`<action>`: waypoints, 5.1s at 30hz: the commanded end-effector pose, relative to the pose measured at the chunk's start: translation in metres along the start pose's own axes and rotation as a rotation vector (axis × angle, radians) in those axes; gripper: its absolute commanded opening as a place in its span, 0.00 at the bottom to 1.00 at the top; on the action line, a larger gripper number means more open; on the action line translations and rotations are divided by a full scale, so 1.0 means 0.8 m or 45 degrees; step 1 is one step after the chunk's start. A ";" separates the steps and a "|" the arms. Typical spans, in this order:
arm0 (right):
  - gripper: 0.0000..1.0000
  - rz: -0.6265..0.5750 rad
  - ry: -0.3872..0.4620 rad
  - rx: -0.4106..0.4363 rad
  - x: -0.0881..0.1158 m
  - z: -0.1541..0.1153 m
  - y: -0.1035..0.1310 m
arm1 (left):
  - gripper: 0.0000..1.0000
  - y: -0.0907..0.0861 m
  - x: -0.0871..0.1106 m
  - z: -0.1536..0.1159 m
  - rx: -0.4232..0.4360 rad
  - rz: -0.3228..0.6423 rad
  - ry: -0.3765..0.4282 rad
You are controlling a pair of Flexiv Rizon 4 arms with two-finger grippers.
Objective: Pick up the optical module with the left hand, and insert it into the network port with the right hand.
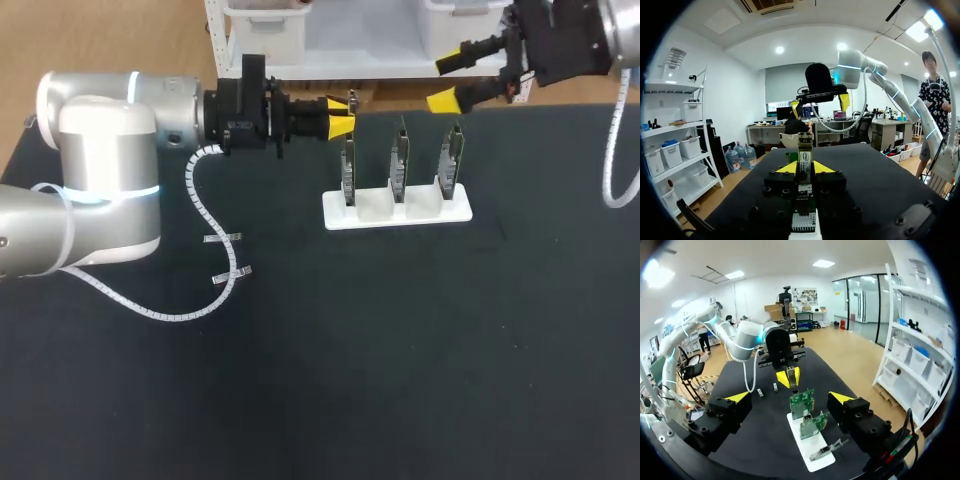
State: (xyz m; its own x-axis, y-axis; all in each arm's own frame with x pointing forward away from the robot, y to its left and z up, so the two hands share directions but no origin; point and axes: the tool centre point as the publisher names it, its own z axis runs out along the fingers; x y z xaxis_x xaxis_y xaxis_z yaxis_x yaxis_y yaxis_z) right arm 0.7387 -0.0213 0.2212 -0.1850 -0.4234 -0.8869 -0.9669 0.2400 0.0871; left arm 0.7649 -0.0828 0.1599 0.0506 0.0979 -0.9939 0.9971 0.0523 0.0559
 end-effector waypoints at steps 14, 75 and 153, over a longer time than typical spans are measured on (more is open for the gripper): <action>1.00 -0.136 0.042 -0.109 -0.021 0.061 0.009 | 0.00 0.004 0.000 0.001 0.009 -0.002 0.003; 0.00 -0.172 0.161 -0.315 -0.020 0.126 -0.006 | 0.00 0.004 0.000 0.001 0.009 -0.002 0.003; 0.00 -0.144 0.084 -0.267 -0.013 0.066 0.003 | 1.00 -0.024 -0.014 -0.029 0.043 -0.143 0.466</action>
State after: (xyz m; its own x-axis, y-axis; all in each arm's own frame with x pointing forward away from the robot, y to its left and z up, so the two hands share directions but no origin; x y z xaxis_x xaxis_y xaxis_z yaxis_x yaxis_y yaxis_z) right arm 0.7505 0.0304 0.2062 -0.0797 -0.4974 -0.8639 -0.9957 -0.0006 0.0922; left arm 0.7372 -0.0618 0.1697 -0.0643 0.3806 -0.9225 0.9970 0.0640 -0.0431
